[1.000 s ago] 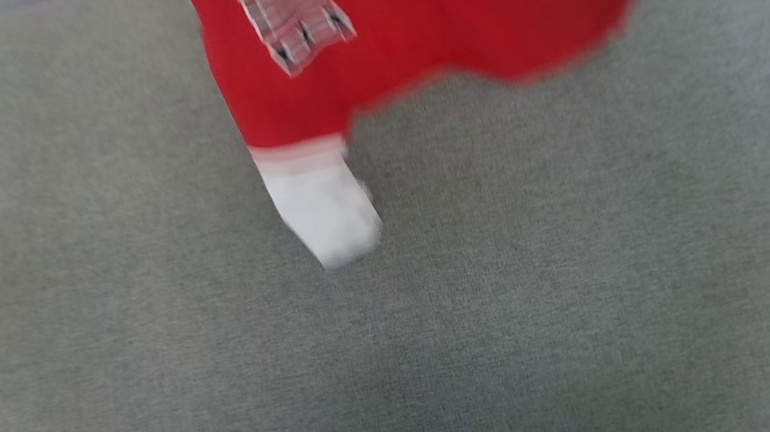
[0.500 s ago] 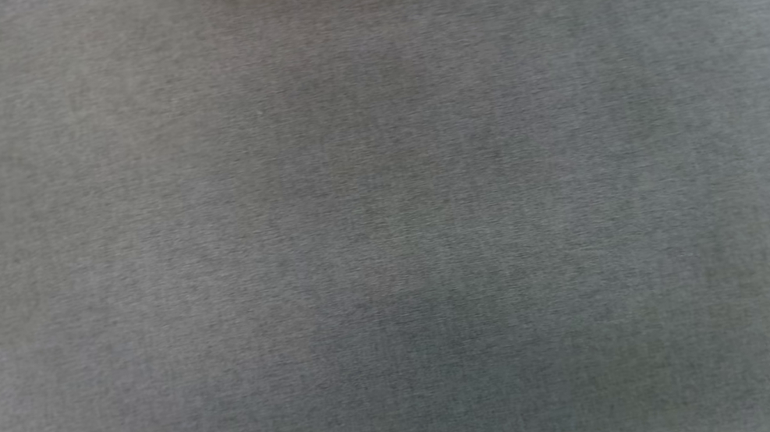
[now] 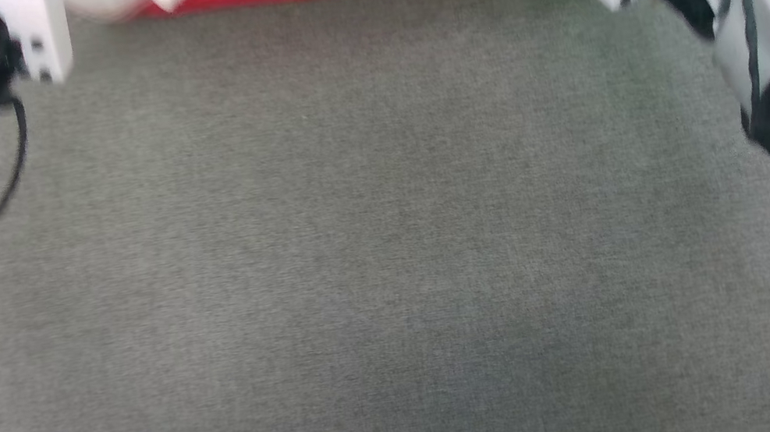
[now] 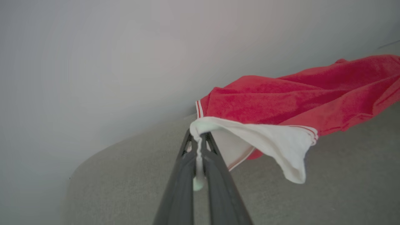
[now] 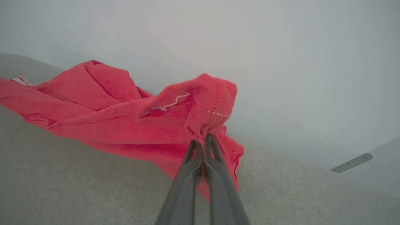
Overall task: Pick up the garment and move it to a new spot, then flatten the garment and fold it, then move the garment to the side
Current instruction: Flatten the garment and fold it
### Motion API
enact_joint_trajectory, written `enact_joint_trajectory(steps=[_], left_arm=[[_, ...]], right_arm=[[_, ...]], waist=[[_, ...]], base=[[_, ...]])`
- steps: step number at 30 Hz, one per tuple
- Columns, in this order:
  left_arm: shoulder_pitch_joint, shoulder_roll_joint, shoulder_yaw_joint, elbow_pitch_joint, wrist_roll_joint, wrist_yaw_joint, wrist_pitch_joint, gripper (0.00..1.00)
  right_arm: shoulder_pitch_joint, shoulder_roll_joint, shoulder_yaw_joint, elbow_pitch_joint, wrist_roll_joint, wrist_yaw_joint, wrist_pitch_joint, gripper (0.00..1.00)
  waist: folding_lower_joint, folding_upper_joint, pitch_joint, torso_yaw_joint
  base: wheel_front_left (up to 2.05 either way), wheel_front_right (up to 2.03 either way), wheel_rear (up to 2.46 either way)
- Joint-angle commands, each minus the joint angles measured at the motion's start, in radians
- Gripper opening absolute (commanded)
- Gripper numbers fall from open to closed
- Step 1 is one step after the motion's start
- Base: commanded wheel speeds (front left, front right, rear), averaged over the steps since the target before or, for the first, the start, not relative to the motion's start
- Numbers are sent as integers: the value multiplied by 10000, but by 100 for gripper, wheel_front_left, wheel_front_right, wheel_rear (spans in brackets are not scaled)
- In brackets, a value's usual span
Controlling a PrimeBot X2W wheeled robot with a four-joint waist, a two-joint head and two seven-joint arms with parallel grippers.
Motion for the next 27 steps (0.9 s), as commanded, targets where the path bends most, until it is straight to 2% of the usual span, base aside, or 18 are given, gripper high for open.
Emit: enact_joint_trajectory(steps=[1, 5, 9, 12, 19, 27], left_arm=[[240, 226, -107, -226, -203, -16, 273, 0], [1354, 665, -423, -1250, -1056, -20, 1465, 0], [2492, 1206, -550, -2206, -1702, 16, 2497, 0], [3408, 1619, -636, -3230, -1986, 392, 2935, 0], [5842, 2806, -699, -6262, -2684, 2037, 3532, 0], [8307, 3934, -916, -9253, -3347, 3770, 3743, 0]], right_arm=[[279, -60, 180, -146, 246, -2, 152, 0], [1325, -386, 975, -961, 1314, -2, 783, 0], [2491, -1008, 1704, -2234, 2363, -2, 1363, 0], [3475, -1552, 2021, -3280, 3044, -2, 1624, 0], [5729, -2479, 1618, -5131, 3584, -2, 1695, 0], [8195, -2719, 374, -6753, 3249, -2, 2191, 0]], waist=[[0, 0, -162, 91], [0, 0, -461, 162], [0, 0, -733, 168], [0, 0, -924, 159], [0, 0, -1265, 114], [0, 0, -1450, 79]], base=[[0, 0, 0], [0, 0, 0], [0, 0, 0], [0, 0, 0], [0, 0, 0], [0, 0, 0]])
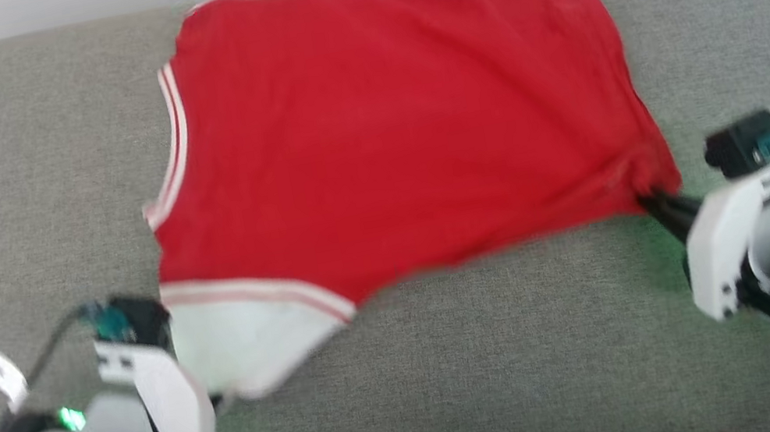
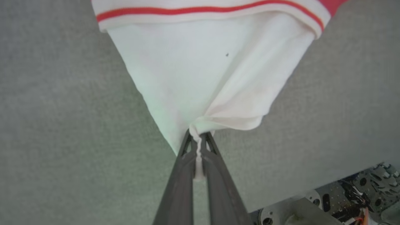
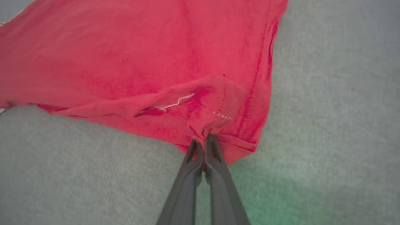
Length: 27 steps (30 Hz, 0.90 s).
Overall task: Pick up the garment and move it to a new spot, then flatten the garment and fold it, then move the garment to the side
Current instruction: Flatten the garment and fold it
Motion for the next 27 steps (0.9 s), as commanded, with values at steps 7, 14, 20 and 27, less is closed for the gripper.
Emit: enact_joint_trajectory(steps=[7, 14, 20, 27], left_arm=[[1325, 418, -251, -1429, -393, 1002, 130, 0], [1986, 629, -478, -2081, -730, 1595, 542, 0], [1930, 747, -415, -2508, -707, 1791, 582, 0], [189, 1309, 291, -2981, 334, 1535, 443, 0]], right_arm=[[2295, 8, -991, -1763, -383, -2, 1114, 0], [4119, 100, -1650, -3362, -546, -2, 2648, 0], [4727, 249, -2178, -4382, -579, -2, 3273, 0], [4008, 788, -2928, -5332, -1025, -2, 3287, 0]], waist=[[0, -1, -71, 63], [0, -1, 25, 84], [0, -1, 126, 98], [0, -1, 337, 117]], base=[[0, 0, 0], [0, 0, 0], [0, 0, 0], [0, 0, 0]])
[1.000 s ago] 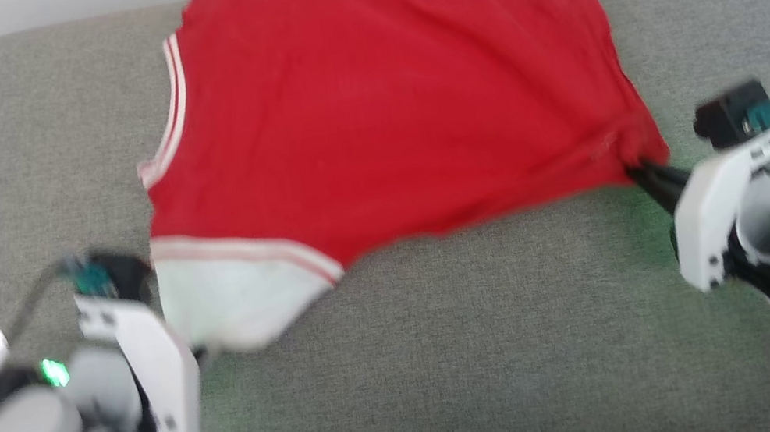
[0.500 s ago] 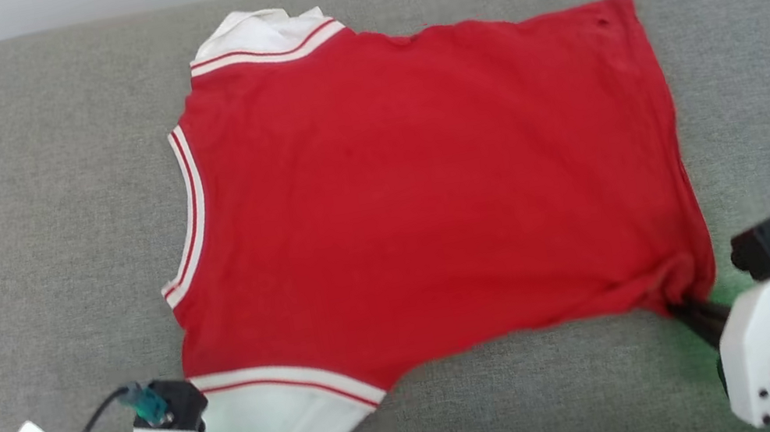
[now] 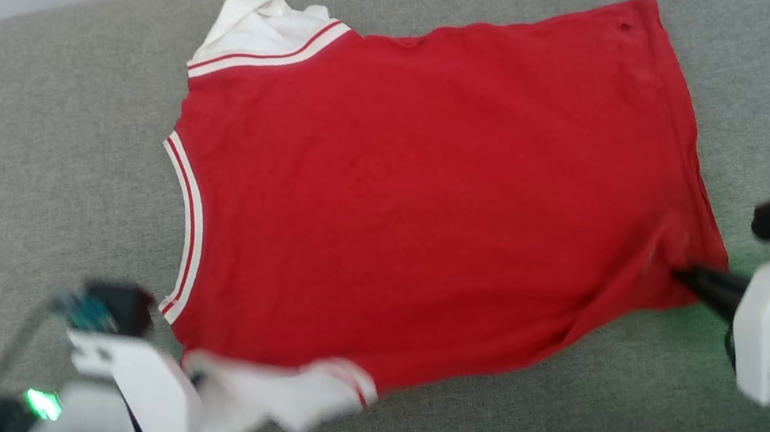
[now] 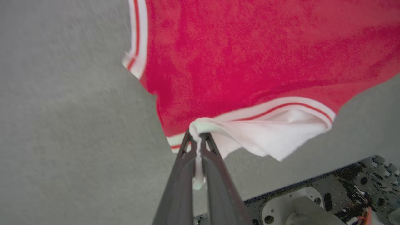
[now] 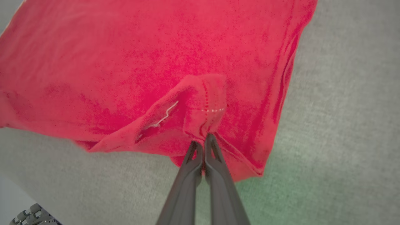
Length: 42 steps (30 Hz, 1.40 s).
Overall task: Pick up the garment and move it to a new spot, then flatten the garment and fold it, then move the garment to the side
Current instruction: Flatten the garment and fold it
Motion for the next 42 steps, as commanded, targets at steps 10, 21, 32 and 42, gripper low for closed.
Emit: enact_joint_trajectory(steps=[10, 21, 32, 42], left_arm=[[-3243, -841, 563, 1920, 1535, -1859, -451, 0], [-4856, -2937, 210, 6540, 1479, -3578, -462, 0], [-5235, -4254, 102, 9895, 791, -4277, 146, 47], [-5567, -3986, 200, 9649, 1012, -4204, -168, 100]], right_arm=[[-2361, 387, -241, 639, -816, -1, -448, 0], [-4831, 529, 702, 3295, -1243, -2, -1078, 0], [-5959, 941, 1510, 5387, -982, -2, -850, 75], [-5651, 571, 1245, 4702, -779, -2, -1731, 100]], waist=[[0, -1, 624, -140], [0, -1, 1484, -473], [0, -1, 1646, -631], [0, -1, 1036, -406]], base=[[0, 0, 0], [0, 0, 0], [0, 0, 0], [0, 0, 0]])
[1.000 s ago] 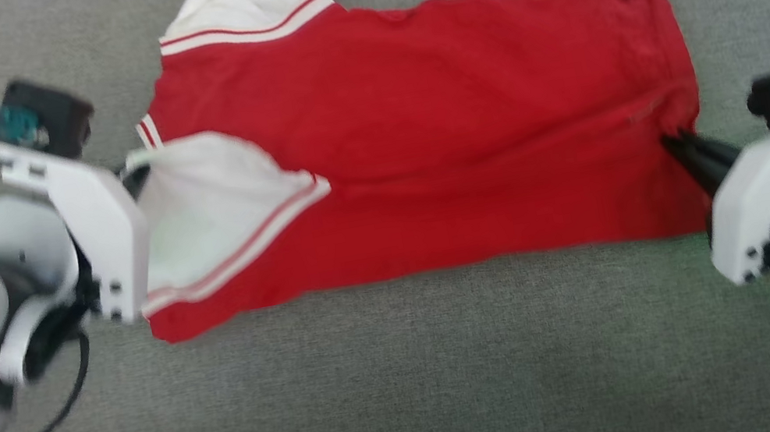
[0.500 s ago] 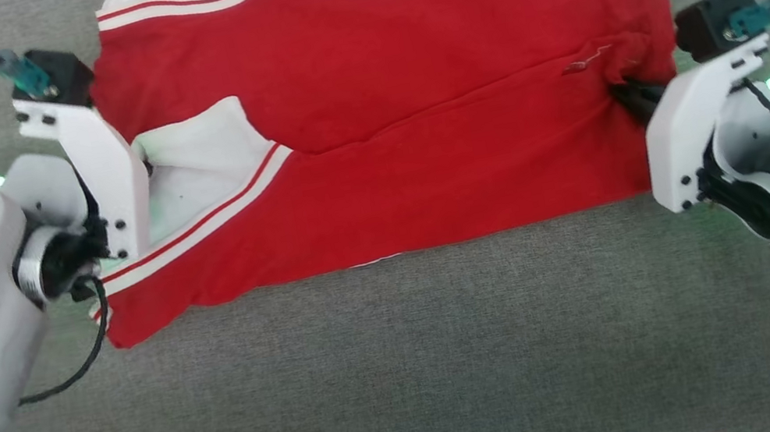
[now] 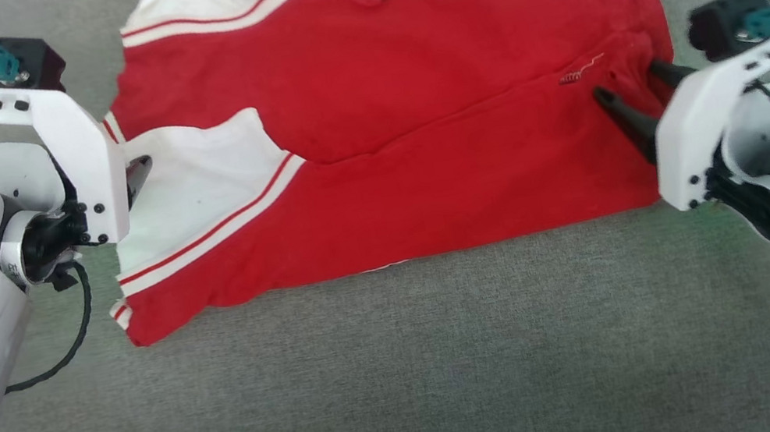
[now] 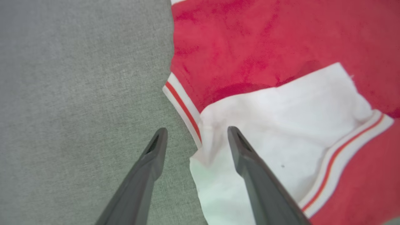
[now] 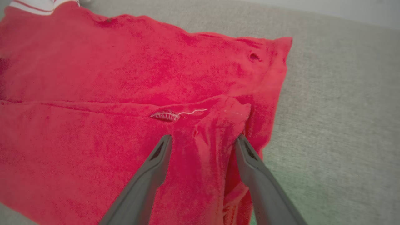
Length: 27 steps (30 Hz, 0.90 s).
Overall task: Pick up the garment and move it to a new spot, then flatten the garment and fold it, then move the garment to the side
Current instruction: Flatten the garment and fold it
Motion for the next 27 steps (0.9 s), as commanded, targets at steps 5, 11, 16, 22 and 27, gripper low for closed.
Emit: enact_joint_trajectory(steps=[5, 11, 16, 22, 27], left_arm=[[427, 489, 30, -1157, -102, 507, 332, 100], [1484, 1482, -12, -3240, -520, 1614, 1414, 100], [2491, 2298, -55, -4863, -875, 2551, 1986, 100], [3142, 2808, -77, -5641, -943, 3156, 2031, 100], [3362, 2795, -47, -5173, -1128, 3248, 2051, 100]], right_arm=[[911, -39, -741, -897, -199, -1, -702, 100], [2009, 315, -1757, -2159, -858, -2, -1536, 100], [2771, 1045, -2597, -3199, -1415, -1, -2089, 100], [3482, 1803, -2956, -4197, -1888, -1, -2135, 100], [3918, 2154, -2998, -4533, -1885, -1, -1574, 100]], waist=[[0, 0, -449, 191], [0, 0, -694, 132], [0, 0, -733, -88], [0, 0, -524, -500], [0, 0, -289, -804]], base=[[0, 0, 0], [0, 0, 0], [0, 0, 0], [0, 0, 0], [0, 0, 0]])
